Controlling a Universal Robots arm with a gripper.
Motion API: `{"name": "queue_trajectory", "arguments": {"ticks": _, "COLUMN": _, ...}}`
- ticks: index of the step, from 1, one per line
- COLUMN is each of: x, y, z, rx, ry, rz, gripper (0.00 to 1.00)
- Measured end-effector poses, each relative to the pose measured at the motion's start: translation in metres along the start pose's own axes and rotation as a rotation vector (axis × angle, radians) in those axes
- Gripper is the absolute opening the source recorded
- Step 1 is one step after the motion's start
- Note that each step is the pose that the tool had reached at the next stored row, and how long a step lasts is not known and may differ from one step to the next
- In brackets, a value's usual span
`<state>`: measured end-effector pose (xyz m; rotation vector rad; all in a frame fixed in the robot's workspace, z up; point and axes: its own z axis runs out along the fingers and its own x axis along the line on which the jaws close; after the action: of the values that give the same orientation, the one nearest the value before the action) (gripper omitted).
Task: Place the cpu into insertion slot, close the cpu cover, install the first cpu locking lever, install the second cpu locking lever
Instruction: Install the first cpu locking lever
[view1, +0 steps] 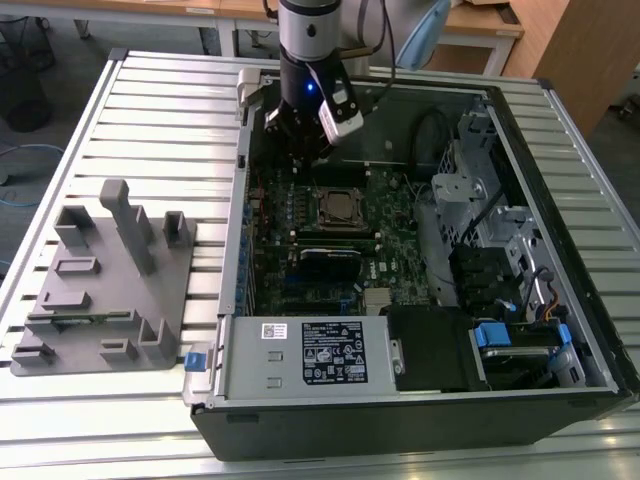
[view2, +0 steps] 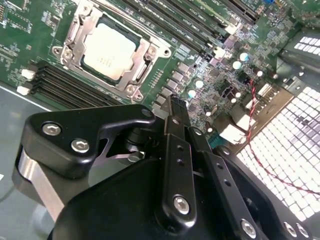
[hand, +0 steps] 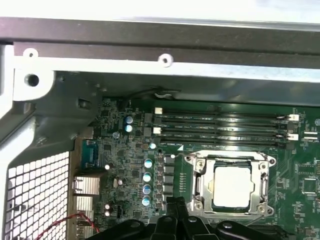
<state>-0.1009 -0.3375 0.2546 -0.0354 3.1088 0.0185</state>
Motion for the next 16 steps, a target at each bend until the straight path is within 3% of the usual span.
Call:
{"name": "queue_trajectory", "arguments": {"ticks": 7, "x": 0.0098, "y": 0.0003, "z": 0.0015, "rx": -0.0003, "ry": -0.0046, "rz": 0.0, "gripper": 0.11}}
{"name": "queue_trajectory", "arguments": {"ticks": 16, "x": 0.01, "y": 0.0038, "z": 0.0024, "rx": -0.0045, "ry": -0.006, "rz": 0.0, "gripper": 0.11}}
